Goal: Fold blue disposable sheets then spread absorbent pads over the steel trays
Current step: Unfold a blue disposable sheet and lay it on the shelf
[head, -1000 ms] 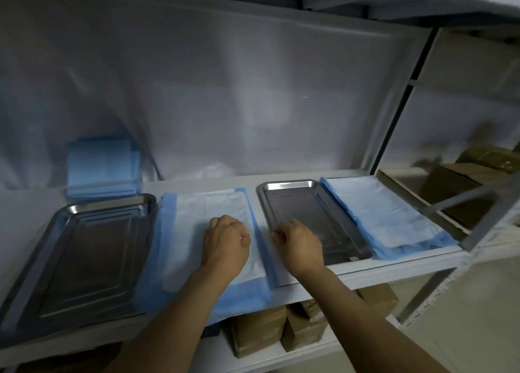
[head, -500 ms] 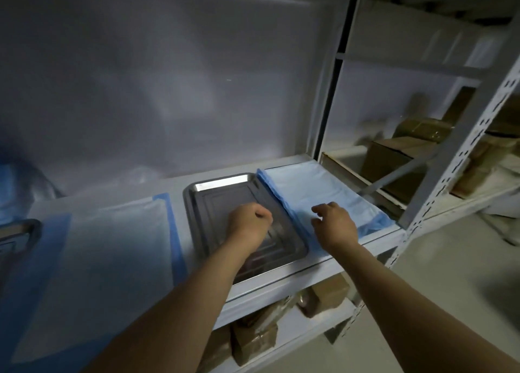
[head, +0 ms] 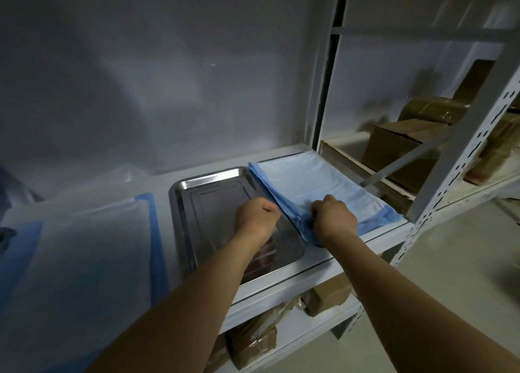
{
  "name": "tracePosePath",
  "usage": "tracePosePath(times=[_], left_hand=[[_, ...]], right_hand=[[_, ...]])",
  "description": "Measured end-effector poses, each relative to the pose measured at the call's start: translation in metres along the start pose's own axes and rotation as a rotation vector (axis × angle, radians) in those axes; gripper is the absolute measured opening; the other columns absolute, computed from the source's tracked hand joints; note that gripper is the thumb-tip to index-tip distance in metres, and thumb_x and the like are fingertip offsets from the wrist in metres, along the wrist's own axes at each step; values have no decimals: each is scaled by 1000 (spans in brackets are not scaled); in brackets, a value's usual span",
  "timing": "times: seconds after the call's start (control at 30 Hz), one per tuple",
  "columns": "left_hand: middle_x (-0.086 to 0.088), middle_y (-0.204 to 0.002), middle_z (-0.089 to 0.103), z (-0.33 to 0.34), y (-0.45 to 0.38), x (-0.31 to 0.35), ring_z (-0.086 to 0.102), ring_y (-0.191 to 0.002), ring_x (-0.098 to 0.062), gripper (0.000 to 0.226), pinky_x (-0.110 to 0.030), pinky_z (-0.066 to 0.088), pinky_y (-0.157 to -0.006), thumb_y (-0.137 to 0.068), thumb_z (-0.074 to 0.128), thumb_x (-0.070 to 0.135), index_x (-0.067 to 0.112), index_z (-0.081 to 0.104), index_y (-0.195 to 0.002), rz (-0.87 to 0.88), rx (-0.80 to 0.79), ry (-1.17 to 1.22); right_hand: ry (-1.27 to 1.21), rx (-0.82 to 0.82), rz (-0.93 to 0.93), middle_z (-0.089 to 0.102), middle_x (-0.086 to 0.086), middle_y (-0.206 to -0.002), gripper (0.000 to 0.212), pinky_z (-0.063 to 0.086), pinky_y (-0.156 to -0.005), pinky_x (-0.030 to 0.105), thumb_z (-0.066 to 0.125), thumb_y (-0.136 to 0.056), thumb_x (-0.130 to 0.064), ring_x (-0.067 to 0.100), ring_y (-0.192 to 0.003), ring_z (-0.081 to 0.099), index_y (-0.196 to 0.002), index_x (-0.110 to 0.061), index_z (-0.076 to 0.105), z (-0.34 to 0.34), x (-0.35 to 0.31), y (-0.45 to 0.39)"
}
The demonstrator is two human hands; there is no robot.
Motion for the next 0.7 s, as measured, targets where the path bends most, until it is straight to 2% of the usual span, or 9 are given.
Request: tracePosePath(times=[0.1, 0.2, 0.27, 0.33, 0.43, 0.5, 0.53, 0.63, 0.7], left_hand=[[-9, -93, 66, 1, -1, -9, 58, -84, -21, 19, -33, 50, -78, -93, 49, 19, 18, 61, -79, -62, 6, 60], [-7, -101, 65, 2, 0, -24, 58, -84, -21, 30, -31, 48, -74, -98, 41, 35, 21, 57, -78, -237, -4, 349], [-5, -107, 64, 8, 2, -34, 58, -87, -20, 45, -32, 48, -74, -96, 36, 52, 16, 62, -99, -367, -52, 533], [-8, -125, 60, 10, 2, -39, 58, -108, -26, 68, -39, 49, -92, -88, 37, 67, 14, 54, -127, -448, -87, 666], [-14, -142, 47, -4, 10, -43, 48, -126, -34, 93, -49, 40, -106, -73, 47, 78, 17, 39, -142, -508, -92, 767], [-14, -143, 45, -17, 19, -44, 47, -126, -32, 87, -45, 38, -108, -77, 53, 70, 13, 37, -142, -499, -100, 758], [-14, -136, 51, -26, 24, -48, 53, -117, -29, 77, -40, 41, -103, -81, 58, 60, 9, 43, -137, -488, -81, 737], [-15, -95, 63, -59, 36, -67, 60, -78, -25, 35, -35, 51, -77, -89, 61, 19, -2, 56, -116, -460, 53, 684], [-10, -79, 56, -86, 45, -74, 54, -69, -22, 17, -33, 48, -67, -91, 51, 4, 3, 55, -107, -412, 122, 643]], right_hand=[[-97, 128, 24, 53, 6, -112, 23, 42, -74, 32, 53, -93, -27, 25, -105, 52, -112, -20, 63, -15, -4, 4], [-173, 236, -6, 55, 5, -111, 22, 44, -73, 31, 48, -97, -25, 24, -101, 55, -113, -22, 63, -32, -15, 14], [-194, 276, -39, 55, 3, -111, 22, 48, -77, 31, 47, -98, -26, 22, -100, 56, -114, -23, 62, -42, -26, 23], [-230, 284, -71, 56, 2, -111, 22, 51, -79, 33, 47, -98, -26, 20, -99, 57, -113, -25, 64, -48, -38, 32], [-288, 295, -137, 58, 1, -108, 21, 51, -76, 34, 50, -96, -23, 20, -95, 58, -108, -24, 67, -54, -61, 53], [-304, 288, -187, 59, 0, -105, 20, 48, -72, 31, 52, -94, -21, 20, -94, 58, -106, -22, 69, -55, -80, 68], [-310, 275, -211, 59, 1, -103, 20, 46, -70, 30, 52, -93, -20, 20, -93, 58, -105, -21, 69, -54, -90, 77], [-328, 220, -268, 59, 3, -102, 21, 40, -67, 28, 52, -91, -17, 21, -95, 58, -102, -19, 70, -46, -117, 98], [-352, 176, -316, 60, 1, -102, 19, 38, -68, 24, 56, -90, -23, 19, -97, 58, -102, -21, 70, -43, -137, 114]])
Point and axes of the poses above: each hand's wrist, its own y-axis away from the middle knuckle, its own z-axis out of the palm, x = y × z, the point moved 10 cm from there along -y, towards the middle knuckle
